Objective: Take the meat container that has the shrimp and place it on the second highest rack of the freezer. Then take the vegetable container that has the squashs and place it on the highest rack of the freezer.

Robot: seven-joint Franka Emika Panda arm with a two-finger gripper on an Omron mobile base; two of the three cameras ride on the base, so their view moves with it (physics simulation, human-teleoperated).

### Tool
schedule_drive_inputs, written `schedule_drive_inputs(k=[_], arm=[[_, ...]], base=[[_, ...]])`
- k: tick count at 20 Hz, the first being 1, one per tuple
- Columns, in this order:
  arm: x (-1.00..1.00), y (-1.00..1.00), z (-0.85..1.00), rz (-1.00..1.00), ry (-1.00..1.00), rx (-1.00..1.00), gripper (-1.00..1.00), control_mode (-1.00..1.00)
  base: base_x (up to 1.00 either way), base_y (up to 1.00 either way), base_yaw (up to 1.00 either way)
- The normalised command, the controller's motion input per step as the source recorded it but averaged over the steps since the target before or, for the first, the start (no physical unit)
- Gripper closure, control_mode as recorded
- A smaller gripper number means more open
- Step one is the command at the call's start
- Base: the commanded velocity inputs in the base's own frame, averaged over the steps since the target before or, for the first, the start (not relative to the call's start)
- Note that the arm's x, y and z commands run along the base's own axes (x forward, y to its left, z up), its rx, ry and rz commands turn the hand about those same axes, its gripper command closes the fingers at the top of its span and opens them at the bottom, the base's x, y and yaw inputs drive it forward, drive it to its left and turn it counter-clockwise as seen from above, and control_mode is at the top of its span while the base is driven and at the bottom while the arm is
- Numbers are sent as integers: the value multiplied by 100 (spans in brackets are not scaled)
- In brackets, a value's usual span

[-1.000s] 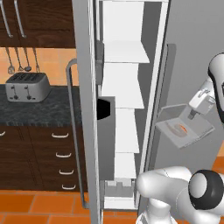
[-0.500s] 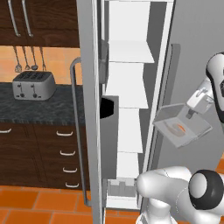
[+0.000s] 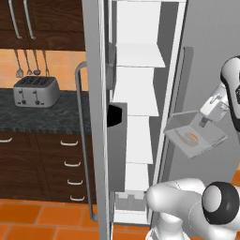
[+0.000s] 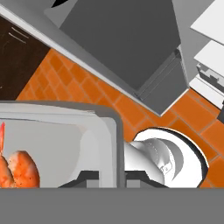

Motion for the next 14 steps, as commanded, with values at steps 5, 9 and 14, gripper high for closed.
schedule_drive_inputs(k=[5,9,14], arm=[[0,10,-3,-26,-1,0,100,-100],[12,38,-15,-70,-2,0,100,-100],[0,17,-4,-79,-1,1,100,-100]], base=[[0,0,0],[0,0,0],[0,0,0]])
